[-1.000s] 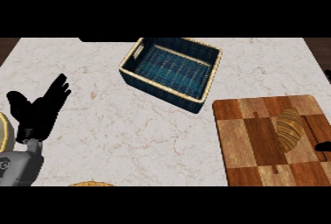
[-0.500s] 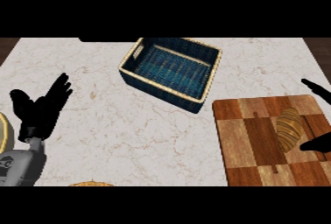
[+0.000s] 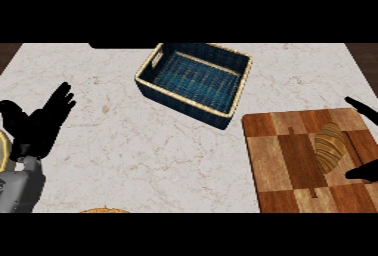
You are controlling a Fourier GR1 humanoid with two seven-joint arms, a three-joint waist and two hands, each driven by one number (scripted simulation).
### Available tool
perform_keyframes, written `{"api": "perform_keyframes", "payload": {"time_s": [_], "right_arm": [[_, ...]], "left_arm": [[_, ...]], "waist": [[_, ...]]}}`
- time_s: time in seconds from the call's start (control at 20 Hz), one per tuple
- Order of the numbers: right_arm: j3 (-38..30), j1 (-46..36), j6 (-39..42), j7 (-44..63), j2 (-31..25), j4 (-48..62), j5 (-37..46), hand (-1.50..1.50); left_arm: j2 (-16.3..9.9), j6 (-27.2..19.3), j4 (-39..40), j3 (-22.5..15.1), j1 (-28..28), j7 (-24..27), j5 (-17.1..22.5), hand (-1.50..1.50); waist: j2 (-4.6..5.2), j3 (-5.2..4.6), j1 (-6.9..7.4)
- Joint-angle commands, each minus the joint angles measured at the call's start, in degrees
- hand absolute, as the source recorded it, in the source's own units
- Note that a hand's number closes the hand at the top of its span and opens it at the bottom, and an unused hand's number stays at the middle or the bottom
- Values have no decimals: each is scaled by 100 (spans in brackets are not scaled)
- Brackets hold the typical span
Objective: Pick the croissant from the cutting board and place it in the basket
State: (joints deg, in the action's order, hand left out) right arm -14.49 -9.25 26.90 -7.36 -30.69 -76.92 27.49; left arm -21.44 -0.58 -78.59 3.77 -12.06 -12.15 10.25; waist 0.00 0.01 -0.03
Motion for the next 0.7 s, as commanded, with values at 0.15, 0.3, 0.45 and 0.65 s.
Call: {"api": "perform_keyframes", "payload": {"time_s": [0.15, 0.3, 0.45, 0.65], "right_arm": [[34, -287, 85, -435, 79, 392, 34, -150], [60, 44, -99, -1016, 73, 649, 206, -150], [20, 34, -16, -602, 63, 291, 336, -150], [233, 342, -356, -230, 410, -165, 666, -150]], "left_arm": [[22, 200, 194, 322, -170, 30, -90, 0], [554, -176, -336, -70, 388, 221, -441, 0], [527, -48, -244, 165, 211, 80, -389, 0], [486, -95, -621, 109, 225, -383, -525, 0]], "waist": [[6, -1, 2], [3, 1, 15], [-1, -1, 7], [-5, 0, 2]]}}
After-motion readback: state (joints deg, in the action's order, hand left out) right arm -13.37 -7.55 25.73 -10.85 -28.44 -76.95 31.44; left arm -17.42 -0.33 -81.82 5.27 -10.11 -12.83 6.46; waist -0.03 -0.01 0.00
